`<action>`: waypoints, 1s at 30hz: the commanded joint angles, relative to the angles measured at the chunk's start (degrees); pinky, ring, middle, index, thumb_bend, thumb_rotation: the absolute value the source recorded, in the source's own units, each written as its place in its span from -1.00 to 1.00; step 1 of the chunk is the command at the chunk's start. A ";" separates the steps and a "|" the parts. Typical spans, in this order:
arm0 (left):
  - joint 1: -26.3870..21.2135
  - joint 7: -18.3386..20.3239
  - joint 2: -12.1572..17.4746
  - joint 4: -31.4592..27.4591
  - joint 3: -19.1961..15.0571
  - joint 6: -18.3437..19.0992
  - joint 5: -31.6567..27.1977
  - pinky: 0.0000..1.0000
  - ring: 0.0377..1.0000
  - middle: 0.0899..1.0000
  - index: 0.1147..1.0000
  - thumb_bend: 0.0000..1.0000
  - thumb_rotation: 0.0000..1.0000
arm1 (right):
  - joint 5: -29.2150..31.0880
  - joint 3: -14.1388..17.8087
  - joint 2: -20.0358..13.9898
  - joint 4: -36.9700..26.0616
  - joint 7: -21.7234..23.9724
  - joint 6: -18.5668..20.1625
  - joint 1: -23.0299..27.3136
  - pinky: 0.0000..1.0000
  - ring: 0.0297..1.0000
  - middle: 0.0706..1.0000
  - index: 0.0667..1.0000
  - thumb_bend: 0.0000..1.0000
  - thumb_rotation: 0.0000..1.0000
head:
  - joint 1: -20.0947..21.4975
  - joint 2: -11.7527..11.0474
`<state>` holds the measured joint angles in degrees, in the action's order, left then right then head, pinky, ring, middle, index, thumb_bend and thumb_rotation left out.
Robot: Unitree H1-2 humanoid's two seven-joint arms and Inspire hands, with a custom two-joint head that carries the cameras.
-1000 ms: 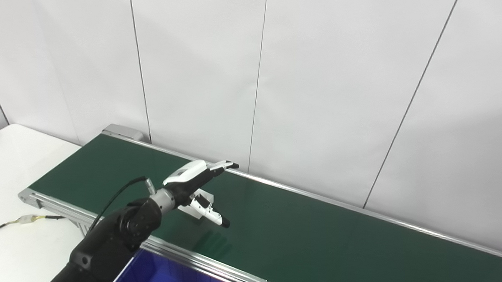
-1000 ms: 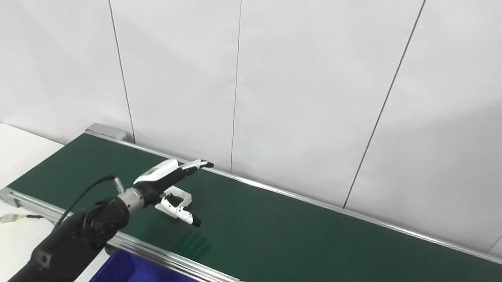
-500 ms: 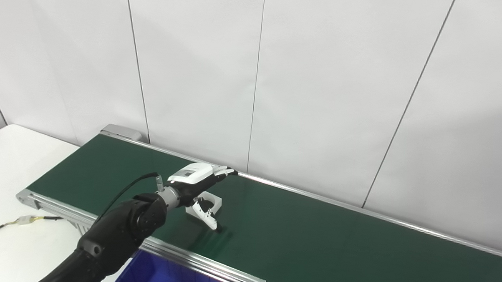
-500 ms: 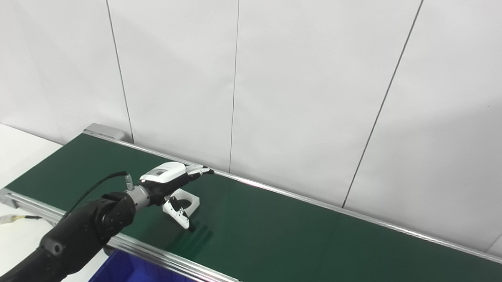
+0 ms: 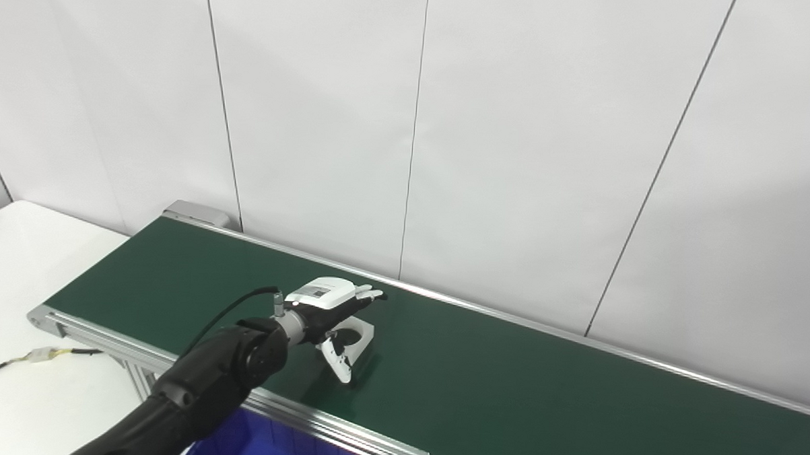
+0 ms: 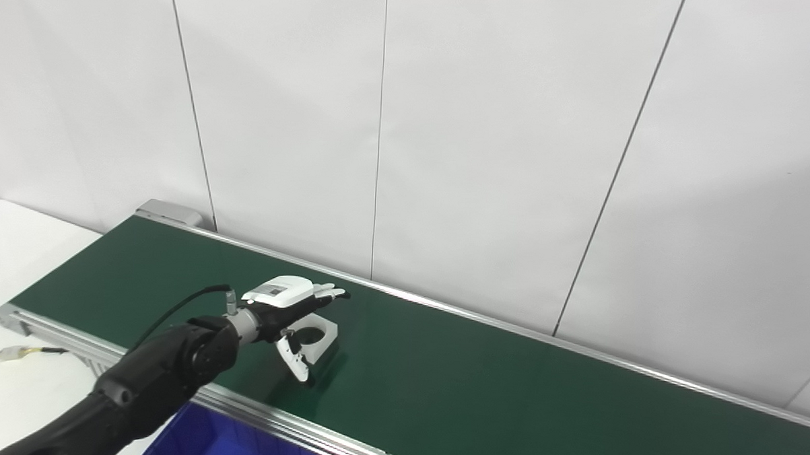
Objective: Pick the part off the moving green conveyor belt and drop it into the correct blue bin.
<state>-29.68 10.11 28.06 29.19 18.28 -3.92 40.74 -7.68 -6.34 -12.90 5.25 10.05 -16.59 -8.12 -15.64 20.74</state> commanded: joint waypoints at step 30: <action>-11.52 -7.44 -4.82 16.71 3.00 -1.96 -1.18 0.81 0.82 0.90 0.82 0.34 -1.00 | 0.59 0.15 1.50 -6.07 -1.23 -0.39 -2.06 0.57 0.72 0.76 0.86 0.74 -0.94 | 1.14 0.92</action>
<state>-38.28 4.57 23.60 45.66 21.29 -4.14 40.45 -7.84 -6.40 -11.73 1.08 9.19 -16.31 -10.37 -14.59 21.62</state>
